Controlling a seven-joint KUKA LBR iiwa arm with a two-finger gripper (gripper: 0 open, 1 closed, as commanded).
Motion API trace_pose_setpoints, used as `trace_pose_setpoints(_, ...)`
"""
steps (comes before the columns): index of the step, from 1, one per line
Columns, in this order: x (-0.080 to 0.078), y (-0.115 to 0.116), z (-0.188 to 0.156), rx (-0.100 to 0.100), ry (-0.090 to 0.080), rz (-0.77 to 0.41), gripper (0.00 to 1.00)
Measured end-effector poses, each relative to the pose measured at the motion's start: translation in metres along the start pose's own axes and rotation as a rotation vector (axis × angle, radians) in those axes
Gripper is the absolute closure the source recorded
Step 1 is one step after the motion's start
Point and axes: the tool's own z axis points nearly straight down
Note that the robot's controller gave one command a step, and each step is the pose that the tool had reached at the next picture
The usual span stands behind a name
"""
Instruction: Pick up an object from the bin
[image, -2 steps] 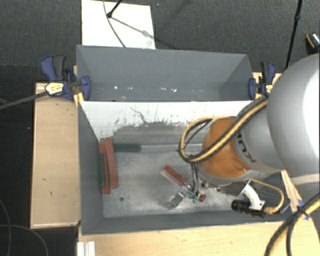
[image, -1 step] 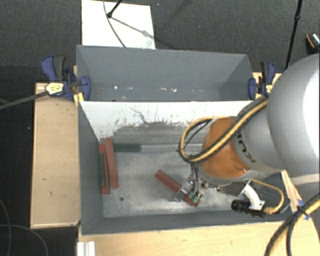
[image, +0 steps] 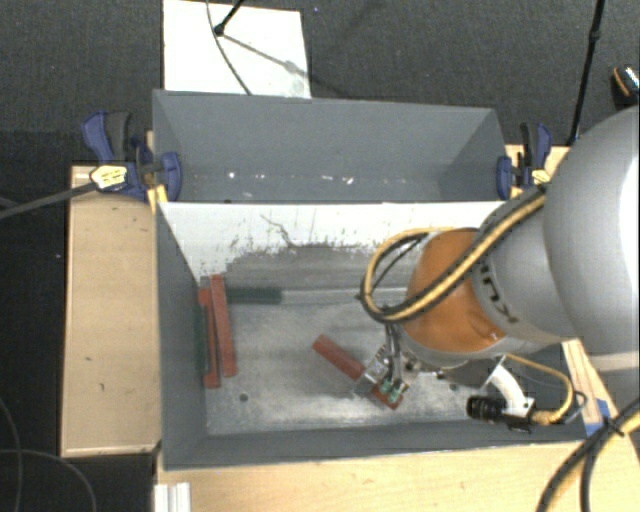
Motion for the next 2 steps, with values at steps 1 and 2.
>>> trace_pose_setpoints(1, -0.001, 0.000, -0.023, -0.001, -0.001, -0.004, 1.00)
trace_pose_setpoints(2, -0.002, 0.002, -0.093, -0.004, -0.003, -0.009, 1.00)
